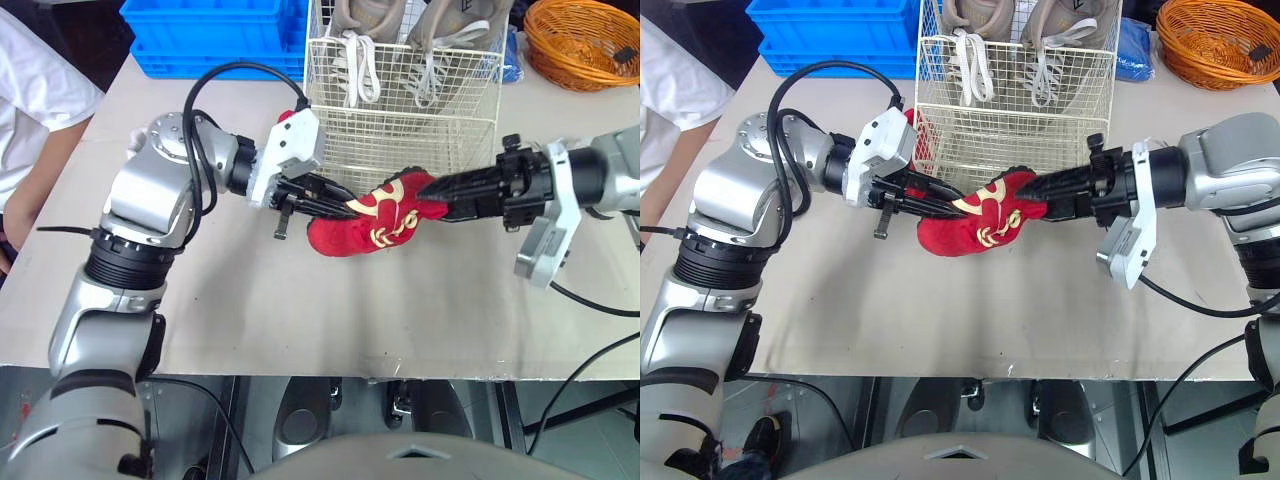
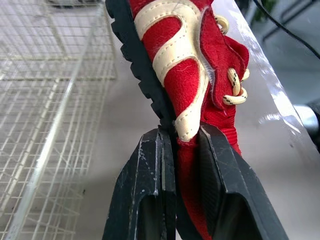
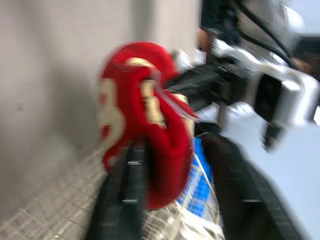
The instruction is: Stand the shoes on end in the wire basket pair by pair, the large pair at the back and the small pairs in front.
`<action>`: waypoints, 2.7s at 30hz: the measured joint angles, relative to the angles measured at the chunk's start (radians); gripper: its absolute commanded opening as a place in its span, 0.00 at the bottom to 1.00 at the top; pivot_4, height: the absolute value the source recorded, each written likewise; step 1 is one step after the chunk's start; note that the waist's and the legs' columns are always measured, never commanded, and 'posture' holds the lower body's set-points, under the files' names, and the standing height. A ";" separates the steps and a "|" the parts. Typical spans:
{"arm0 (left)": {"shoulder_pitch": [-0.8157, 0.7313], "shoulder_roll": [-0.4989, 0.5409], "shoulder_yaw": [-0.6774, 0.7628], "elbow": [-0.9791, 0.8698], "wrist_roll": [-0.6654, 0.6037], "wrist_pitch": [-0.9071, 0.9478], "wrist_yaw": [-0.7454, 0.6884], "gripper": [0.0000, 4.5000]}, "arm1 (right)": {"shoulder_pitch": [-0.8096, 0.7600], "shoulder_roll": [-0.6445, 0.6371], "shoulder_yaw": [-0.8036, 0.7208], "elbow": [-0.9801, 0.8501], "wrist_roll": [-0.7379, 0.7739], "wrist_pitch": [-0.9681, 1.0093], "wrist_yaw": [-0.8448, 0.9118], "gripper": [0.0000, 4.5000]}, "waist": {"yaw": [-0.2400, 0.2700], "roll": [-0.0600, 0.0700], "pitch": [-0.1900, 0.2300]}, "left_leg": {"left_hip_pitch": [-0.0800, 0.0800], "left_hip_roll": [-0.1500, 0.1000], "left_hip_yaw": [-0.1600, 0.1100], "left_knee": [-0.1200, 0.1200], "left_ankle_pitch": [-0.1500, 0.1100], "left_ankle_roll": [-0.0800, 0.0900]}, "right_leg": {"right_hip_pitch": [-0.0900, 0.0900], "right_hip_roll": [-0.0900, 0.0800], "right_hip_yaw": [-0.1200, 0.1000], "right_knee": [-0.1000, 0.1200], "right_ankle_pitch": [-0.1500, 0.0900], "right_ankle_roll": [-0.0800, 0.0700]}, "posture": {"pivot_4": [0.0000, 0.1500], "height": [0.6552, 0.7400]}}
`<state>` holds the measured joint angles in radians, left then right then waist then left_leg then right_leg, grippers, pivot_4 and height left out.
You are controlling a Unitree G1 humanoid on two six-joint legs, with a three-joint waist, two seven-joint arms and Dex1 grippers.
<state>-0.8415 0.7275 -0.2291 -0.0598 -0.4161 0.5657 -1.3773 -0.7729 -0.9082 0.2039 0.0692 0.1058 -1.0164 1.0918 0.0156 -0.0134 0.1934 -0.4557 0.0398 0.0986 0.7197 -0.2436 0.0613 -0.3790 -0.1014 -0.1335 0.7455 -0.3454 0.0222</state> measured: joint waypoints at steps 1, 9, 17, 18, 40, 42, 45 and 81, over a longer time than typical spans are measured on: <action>0.005 -0.009 0.011 0.000 -0.001 0.002 0.013 0.08 | 0.018 -0.004 -0.017 0.001 0.010 0.017 -0.014 0.80 | 0.000 0.000 0.000 | 0.000 0.000 0.000 0.000 0.000 0.000 | 0.000 0.000 0.000 0.000 0.000 0.000 | 1.00 0.36; 0.062 -0.089 0.176 -0.035 -0.105 0.051 0.164 0.08 | 0.281 -0.060 -0.148 -0.082 0.243 0.440 -0.083 1.00 | 0.000 0.000 0.000 | 0.000 0.000 -0.002 0.000 0.000 0.000 | 0.001 -0.001 -0.002 0.000 0.000 0.000 | 1.00 0.36; 0.094 -0.218 0.265 -0.100 -0.154 0.054 0.381 0.08 | 0.444 -0.037 -0.264 -0.435 0.828 1.249 -0.439 1.00 | -0.003 0.001 0.000 | 0.000 0.000 -0.003 0.000 0.000 0.000 | 0.003 -0.001 -0.003 0.000 0.000 0.000 | 1.00 0.36; 0.106 -0.229 0.261 -0.108 -0.151 0.042 0.397 0.08 | 0.433 -0.001 -0.273 -0.474 0.936 1.319 -0.534 1.00 | -0.004 0.001 0.000 | 0.000 0.000 -0.003 0.000 0.000 0.000 | 0.003 -0.001 -0.003 0.000 0.000 0.000 | 1.00 0.36; 0.125 -0.228 0.229 -0.114 -0.154 0.058 0.418 0.30 | 0.259 0.216 -0.303 -0.539 1.296 1.715 -1.022 0.00 | -0.001 0.001 0.000 | -0.002 -0.001 -0.003 -0.003 0.000 0.000 | 0.001 -0.001 -0.004 -0.004 0.000 0.000 | 1.00 0.36; 0.106 -0.223 0.228 -0.112 -0.177 0.081 0.404 0.48 | 0.212 0.247 -0.305 -0.531 1.332 1.716 -1.073 0.00 | -0.002 0.001 0.000 | -0.002 -0.001 -0.003 -0.003 0.000 0.000 | 0.001 -0.001 -0.004 -0.004 0.000 0.000 | 1.00 0.36; 0.100 -0.229 0.227 -0.111 -0.178 0.074 0.405 0.79 | 0.148 0.290 -0.336 -0.526 1.357 1.701 -1.135 0.00 | -0.001 0.001 0.000 | -0.002 -0.001 -0.003 -0.003 0.000 0.000 | 0.001 -0.001 -0.004 -0.004 0.000 0.000 | 1.00 0.36; 0.139 -0.118 0.305 -0.213 -0.125 0.025 0.549 1.00 | 0.204 0.526 -0.346 -0.439 0.733 1.724 -1.328 0.96 | -0.003 0.001 0.000 | -0.002 -0.001 -0.001 -0.007 0.000 0.000 | -0.002 0.000 -0.002 -0.005 0.000 0.000 | 1.00 0.36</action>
<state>-0.7027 0.6099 0.0763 -0.2726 -0.5416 0.5908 -0.8280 -0.5694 -0.3819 -0.1416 -0.3700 0.8384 0.7077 -0.2365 0.0127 -0.0120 0.1935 -0.4581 0.0385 0.0978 0.7123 -0.2436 0.0613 -0.3808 -0.1016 -0.1356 0.7402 -0.3450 0.0219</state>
